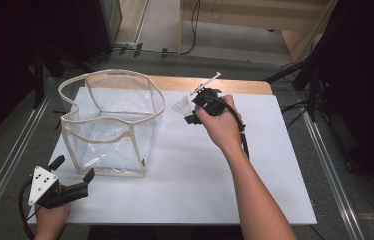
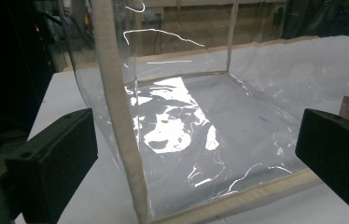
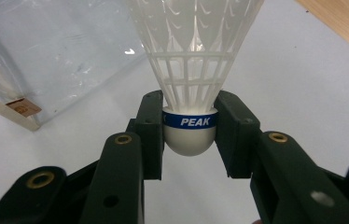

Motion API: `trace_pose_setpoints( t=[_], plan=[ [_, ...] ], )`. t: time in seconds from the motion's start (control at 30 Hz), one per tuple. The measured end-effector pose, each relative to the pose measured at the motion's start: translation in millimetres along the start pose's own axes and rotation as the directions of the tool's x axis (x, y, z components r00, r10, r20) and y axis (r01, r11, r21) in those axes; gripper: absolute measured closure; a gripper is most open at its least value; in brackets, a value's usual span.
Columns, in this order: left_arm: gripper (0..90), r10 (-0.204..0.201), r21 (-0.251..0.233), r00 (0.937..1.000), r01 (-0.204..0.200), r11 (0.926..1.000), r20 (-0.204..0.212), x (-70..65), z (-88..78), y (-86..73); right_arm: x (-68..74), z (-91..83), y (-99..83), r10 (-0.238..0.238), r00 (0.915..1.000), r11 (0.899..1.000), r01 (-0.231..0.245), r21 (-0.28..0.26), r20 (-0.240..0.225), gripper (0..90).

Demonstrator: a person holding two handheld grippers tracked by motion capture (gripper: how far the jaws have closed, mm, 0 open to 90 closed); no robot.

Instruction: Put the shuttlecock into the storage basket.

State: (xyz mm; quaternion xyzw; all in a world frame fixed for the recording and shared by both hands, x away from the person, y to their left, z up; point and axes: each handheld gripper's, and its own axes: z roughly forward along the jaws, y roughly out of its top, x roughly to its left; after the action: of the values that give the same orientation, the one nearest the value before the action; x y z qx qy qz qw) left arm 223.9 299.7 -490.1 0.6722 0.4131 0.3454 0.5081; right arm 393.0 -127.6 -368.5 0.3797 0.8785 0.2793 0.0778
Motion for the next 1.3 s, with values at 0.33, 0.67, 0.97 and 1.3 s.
trace_pose_setpoints(
  t=[0.33,0.67,0.97,1.3],
  plan=[
    [0.0,0.002,0.001,1.0,-0.002,1.0,-0.002,-0.3,-0.3,0.0,6.2,-11.5,12.5,-0.023,0.9997,1.0,0.023,-0.018,0.002,62.6],
    [0.0,-0.001,0.001,1.0,0.001,1.0,-0.001,0.5,-0.7,0.0,11.8,-27.2,29.1,-0.043,0.9988,0.999,0.044,-0.032,0.022,62.6],
    [0.0,-0.002,-0.001,1.0,0.002,1.0,-0.001,0.5,-0.6,0.0,13.6,-37.1,38.7,-0.05,0.9982,0.998,0.051,-0.042,0.033,62.7],
    [0.0,-0.002,-0.003,1.0,0.002,1.0,0.0,1.1,-0.8,0.0,12.3,-50.7,44.3,-0.053,0.997,0.996,0.057,-0.07,0.056,62.7]
  ],
)
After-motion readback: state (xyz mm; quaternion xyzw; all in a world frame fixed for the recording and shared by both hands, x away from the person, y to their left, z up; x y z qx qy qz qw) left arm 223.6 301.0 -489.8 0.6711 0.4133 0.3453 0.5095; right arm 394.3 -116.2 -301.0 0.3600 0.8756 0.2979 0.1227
